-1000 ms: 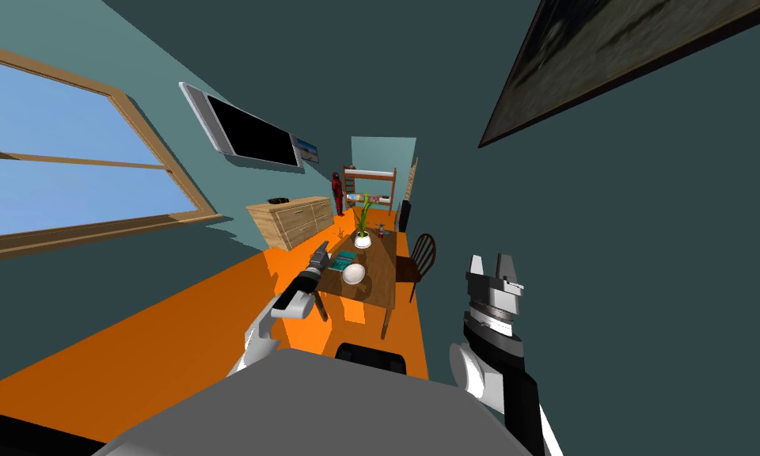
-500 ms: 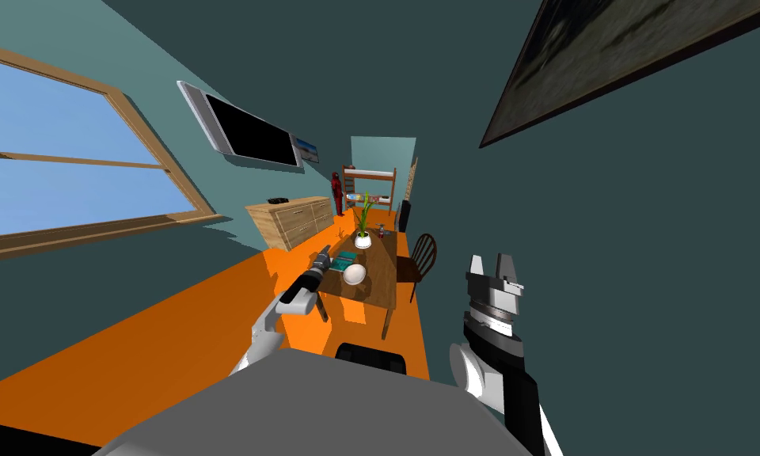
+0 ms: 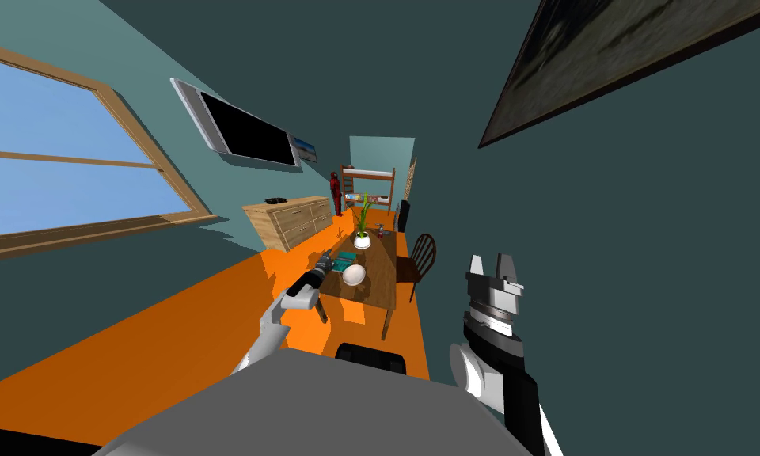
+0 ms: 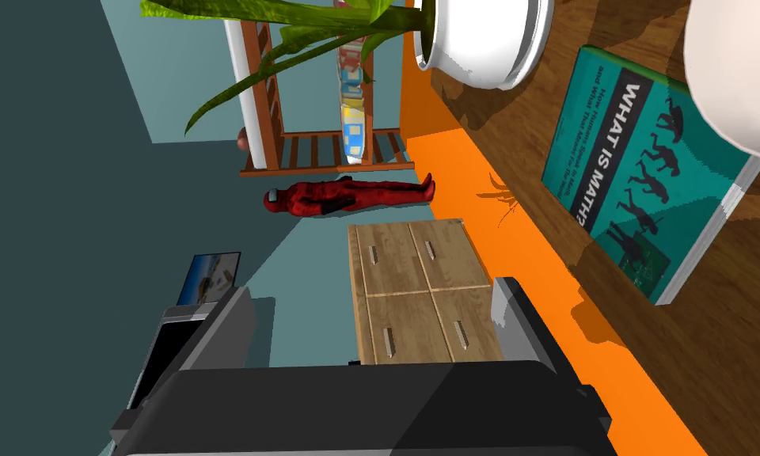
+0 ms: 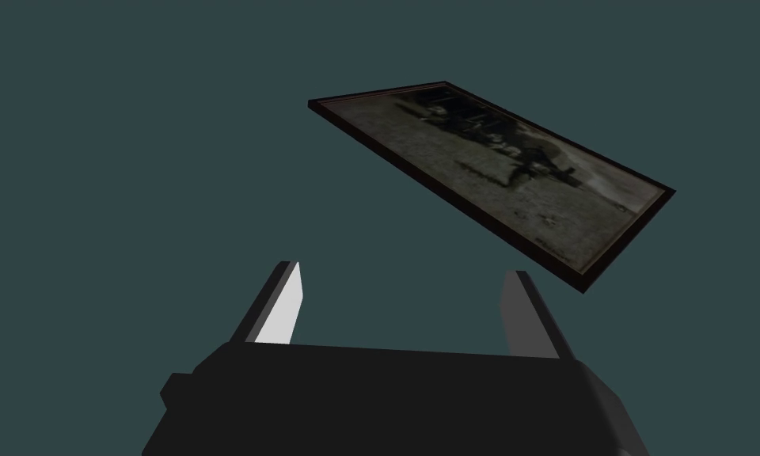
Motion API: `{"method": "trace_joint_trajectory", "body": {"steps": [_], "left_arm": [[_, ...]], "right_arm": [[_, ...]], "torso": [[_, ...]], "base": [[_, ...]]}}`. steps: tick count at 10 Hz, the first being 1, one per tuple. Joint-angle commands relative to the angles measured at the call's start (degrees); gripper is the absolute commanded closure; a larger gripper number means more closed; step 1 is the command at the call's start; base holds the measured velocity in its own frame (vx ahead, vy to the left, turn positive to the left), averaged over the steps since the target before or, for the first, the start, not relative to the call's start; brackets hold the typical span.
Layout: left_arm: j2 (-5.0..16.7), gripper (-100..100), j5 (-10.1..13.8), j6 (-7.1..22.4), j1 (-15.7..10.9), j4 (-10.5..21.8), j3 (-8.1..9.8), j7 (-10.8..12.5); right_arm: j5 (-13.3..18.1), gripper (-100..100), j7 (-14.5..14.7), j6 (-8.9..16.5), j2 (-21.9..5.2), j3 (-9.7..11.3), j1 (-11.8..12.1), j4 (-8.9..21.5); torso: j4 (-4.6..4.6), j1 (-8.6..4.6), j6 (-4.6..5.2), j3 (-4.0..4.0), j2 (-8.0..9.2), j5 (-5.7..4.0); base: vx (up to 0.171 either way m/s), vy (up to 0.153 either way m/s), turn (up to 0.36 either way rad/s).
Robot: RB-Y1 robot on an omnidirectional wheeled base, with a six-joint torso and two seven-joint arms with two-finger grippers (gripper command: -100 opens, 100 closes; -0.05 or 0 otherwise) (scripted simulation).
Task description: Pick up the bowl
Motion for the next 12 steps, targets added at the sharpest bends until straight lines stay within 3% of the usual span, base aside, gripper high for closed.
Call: {"method": "trace_joint_trajectory", "body": {"steps": [1,2,4,7,12], "left_arm": [[0.31,-100,0.34,2.86,-0.70,1.22,0.18,0.59],[0.50,-100,0.73,4.25,-1.98,3.29,0.49,1.50],[0.50,-100,0.73,6.07,-1.98,3.29,0.49,1.50],[0.91,-100,1.54,11.46,-4.40,7.37,1.07,3.34],[1.42,-100,2.37,18.20,-6.61,11.32,1.59,5.17]], "right_arm": [[0.00,0,0.00,0.00,0.00,0.00,0.00,0.00],[0.00,0,0.00,0.00,0.00,0.00,0.00,0.00],[0.00,0,0.00,0.00,0.00,0.00,0.00,0.00],[0.00,0,0.00,0.00,0.00,0.00,0.00,0.00],[0.00,0,0.00,0.00,0.00,0.00,0.00,0.00]], "torso": [[0.00,0.00,0.00,0.00,0.00,0.00],[0.00,0.00,-0.01,0.00,0.01,0.00],[0.00,-0.02,-0.01,0.00,0.00,-0.01],[0.00,-0.04,-0.02,0.01,0.02,-0.01],[0.00,-0.09,0.00,-0.01,-0.02,-0.02]], "base": [[0.009,0.002,-0.022],[0.011,-0.003,-0.048],[0.008,-0.001,-0.009],[0.009,-0.009,-0.043],[0.014,-0.015,-0.048]]}}
